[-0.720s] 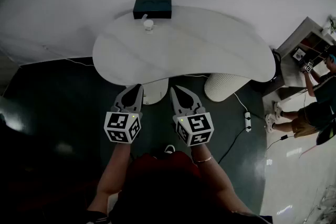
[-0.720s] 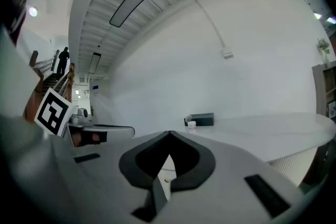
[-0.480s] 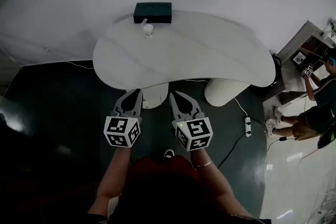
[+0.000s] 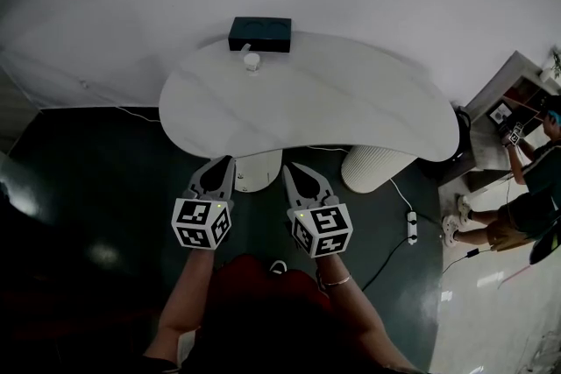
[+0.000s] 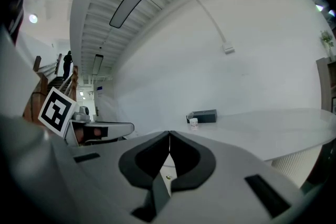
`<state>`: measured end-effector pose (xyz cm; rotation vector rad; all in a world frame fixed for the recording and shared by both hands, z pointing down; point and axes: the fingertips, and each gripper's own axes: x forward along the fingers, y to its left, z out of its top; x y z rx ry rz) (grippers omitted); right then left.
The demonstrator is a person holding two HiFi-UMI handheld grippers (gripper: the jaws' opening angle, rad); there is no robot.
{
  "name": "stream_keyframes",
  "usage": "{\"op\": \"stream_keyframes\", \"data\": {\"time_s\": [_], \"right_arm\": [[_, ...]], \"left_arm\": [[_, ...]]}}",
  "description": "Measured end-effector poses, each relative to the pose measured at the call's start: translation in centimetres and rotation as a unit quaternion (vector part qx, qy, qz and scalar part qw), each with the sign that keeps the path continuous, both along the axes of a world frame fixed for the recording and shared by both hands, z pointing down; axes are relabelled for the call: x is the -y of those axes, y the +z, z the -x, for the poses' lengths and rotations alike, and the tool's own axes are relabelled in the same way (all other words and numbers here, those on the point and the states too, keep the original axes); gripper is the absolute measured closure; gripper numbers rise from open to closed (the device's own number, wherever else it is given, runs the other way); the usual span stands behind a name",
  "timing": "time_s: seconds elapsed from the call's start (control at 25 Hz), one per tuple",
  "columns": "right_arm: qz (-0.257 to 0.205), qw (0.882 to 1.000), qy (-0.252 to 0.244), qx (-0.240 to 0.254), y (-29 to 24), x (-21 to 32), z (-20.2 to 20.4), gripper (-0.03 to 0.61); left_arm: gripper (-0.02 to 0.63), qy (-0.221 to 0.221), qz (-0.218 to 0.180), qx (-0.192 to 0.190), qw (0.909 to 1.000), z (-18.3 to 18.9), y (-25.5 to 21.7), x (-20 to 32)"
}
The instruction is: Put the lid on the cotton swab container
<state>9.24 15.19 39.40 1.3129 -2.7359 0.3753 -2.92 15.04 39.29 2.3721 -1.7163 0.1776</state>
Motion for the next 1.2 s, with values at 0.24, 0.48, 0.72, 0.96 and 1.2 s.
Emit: {"op": "stream_keyframes", "data": {"time_s": [0.24,0.48,0.72,0.96,1.2], "right_arm": [[0.001,1.0,0.009,0.001,-0.1,1.0,-0.1,0.563],[0.009,1.0,0.002,0.001,0.6,2.8,1.2,0.563],[0.014,1.0,0.004,-0.005,1.1,6.8,3.2,0.563],[0.023,1.0,0.013,-0.011,1.7,11.8,4.9,0.563],[0.032,0.999,0.026,-0.011,2.4,15.8,6.7,0.563]], "left_arm": [[0.59,-0.002,-0.002,0.001,1.0,0.3,-0.4,0.7],[0.591,-0.005,0.005,-0.004,1.0,1.6,0.4,2.6],[0.591,0.001,0.009,-0.009,0.9999,3.2,1.2,6.8],[0.589,0.009,0.017,-0.011,0.9998,4.7,1.9,11.7],[0.591,0.016,0.028,-0.015,0.9994,6.5,2.5,16.0]]}}
